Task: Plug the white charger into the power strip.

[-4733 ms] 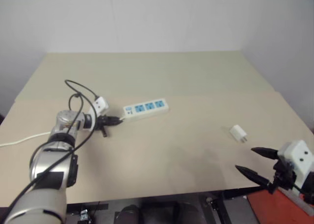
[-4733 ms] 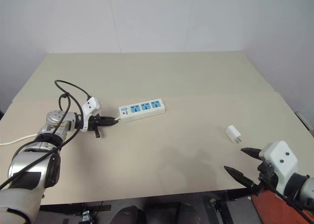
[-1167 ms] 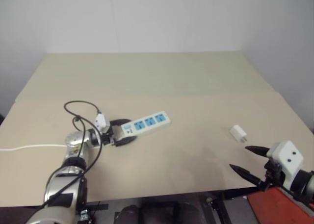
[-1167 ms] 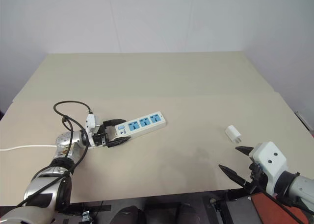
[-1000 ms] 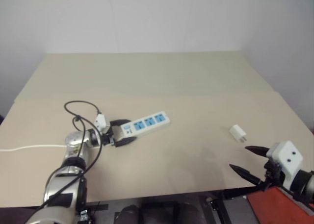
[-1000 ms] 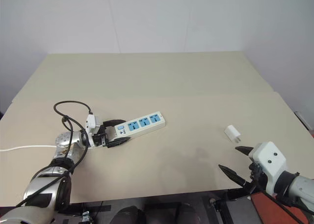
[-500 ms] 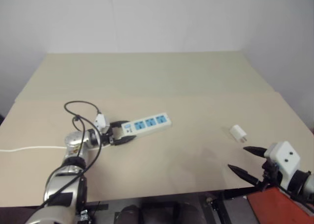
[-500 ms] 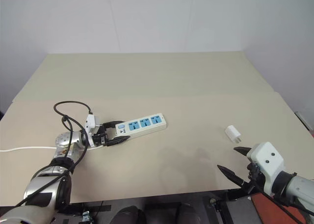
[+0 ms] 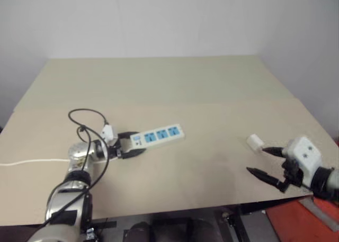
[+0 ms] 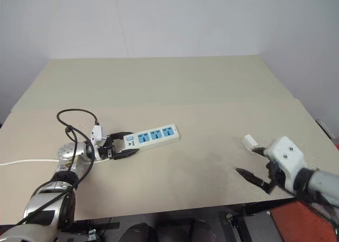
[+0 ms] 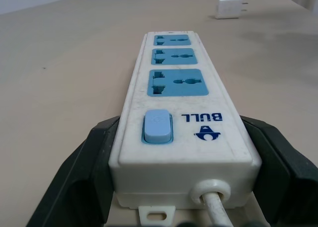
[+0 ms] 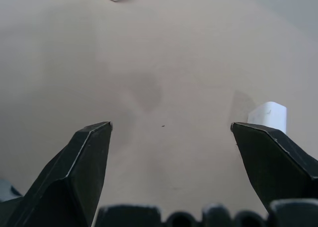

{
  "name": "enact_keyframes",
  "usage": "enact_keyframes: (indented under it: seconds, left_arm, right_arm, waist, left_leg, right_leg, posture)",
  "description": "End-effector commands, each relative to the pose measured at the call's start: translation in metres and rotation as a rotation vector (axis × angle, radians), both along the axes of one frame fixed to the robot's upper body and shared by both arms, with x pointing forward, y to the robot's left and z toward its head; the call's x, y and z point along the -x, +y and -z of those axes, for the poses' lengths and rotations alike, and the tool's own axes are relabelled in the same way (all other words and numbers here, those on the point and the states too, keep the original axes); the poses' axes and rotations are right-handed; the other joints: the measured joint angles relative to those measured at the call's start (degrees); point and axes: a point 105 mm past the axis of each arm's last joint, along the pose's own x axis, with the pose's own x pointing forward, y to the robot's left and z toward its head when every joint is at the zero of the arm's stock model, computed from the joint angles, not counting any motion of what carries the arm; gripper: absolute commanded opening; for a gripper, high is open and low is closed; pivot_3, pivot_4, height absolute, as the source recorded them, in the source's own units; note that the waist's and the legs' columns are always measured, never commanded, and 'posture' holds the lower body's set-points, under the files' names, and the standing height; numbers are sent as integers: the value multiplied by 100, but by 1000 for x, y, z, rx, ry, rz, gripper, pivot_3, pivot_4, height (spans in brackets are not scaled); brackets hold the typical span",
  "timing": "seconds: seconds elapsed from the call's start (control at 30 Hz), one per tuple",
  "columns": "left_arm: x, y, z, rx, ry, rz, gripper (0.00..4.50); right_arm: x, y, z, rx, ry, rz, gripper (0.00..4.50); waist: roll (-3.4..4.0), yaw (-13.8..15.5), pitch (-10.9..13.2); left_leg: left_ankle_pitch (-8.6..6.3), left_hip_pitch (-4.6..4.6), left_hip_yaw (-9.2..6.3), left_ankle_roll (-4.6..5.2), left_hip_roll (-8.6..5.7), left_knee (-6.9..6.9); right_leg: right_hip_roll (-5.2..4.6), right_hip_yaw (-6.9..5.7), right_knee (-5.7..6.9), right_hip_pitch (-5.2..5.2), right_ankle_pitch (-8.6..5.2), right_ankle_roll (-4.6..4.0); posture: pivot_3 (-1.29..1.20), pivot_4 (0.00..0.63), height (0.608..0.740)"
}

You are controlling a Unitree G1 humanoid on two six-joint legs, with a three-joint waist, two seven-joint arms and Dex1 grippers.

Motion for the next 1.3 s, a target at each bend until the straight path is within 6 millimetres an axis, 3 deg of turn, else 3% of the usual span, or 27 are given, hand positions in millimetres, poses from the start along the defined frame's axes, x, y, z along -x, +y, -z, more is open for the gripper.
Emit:
enact_keyframes:
  seconds: [0.03, 0.27, 0.47, 0.63, 1.3]
  left_arm:
    - [9, -7, 3, -40, -1, 83, 3279]
    - [17, -21, 1, -35, -22, 173, 3279]
    - [20, -25, 3, -38, -30, 184, 3279]
    - [23, -26, 7, -39, -27, 183, 3279]
    - [25, -27, 13, -39, -12, 169, 3279]
  right_arm:
    - [-22, -12, -19, 44, 80, 52, 4500]
    - [-85, -26, -40, 68, 257, 204, 4500]
    - [-116, -29, -36, 105, 362, 283, 4500]
    - [-127, -33, -31, 87, 423, 355, 4500]
    - [-134, -35, -5, 147, 549, 365, 4500]
  waist:
    - [0, -2, 0]
    - [6, -9, -3]
    - [15, 39, -8]
    - [19, 35, -10]
    - [68, -3, -39]
  left_leg:
    - [-2, 0, 0, 4, 2, 0]
    - [5, -32, -2, -8, 3, 4]
    - [24, -101, 13, -36, -15, 12]
    - [24, -120, 35, -37, -18, 14]
    - [33, -119, 45, -50, -17, 20]
  right_leg:
    - [0, -1, -1, 0, 0, 0]
    - [-3, -14, -5, -27, 2, -5]
    - [-6, -19, 10, -83, 10, 7]
    - [-6, -29, -2, -86, 16, 19]
    - [-6, -33, 5, -83, 18, 22]
  posture:
    - [0, 150, 740]
    - [0, 150, 740]
    - [0, 150, 740]
    - [0, 150, 740]
    - [0, 150, 740]
